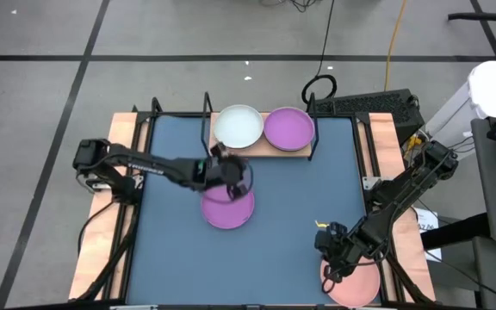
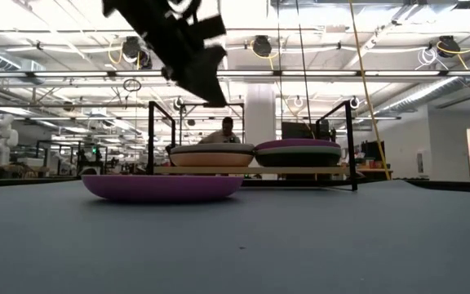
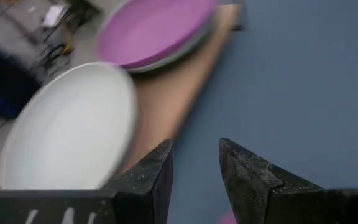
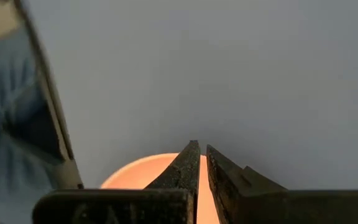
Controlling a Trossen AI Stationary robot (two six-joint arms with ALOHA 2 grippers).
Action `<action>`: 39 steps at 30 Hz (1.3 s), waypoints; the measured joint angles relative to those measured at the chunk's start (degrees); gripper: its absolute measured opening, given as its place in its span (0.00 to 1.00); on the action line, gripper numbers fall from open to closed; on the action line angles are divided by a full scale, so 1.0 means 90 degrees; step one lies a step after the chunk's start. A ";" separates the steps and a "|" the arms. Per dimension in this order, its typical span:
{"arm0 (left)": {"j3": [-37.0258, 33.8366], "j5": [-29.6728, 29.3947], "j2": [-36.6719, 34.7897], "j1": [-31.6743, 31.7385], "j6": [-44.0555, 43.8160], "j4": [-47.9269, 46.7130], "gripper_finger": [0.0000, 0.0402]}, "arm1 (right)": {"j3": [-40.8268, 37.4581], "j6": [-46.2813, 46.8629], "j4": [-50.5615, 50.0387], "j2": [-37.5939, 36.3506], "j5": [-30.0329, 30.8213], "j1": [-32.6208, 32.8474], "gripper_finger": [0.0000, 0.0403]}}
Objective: Place and stack plates onto a shelf
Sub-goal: Stack the pink bowl on the purple bowl
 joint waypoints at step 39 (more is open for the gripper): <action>0.0000 0.1354 0.0005 -0.1591 0.0463 -0.0537 0.34 | -0.0074 -0.1688 -0.1914 0.0248 -0.0965 0.0093 0.25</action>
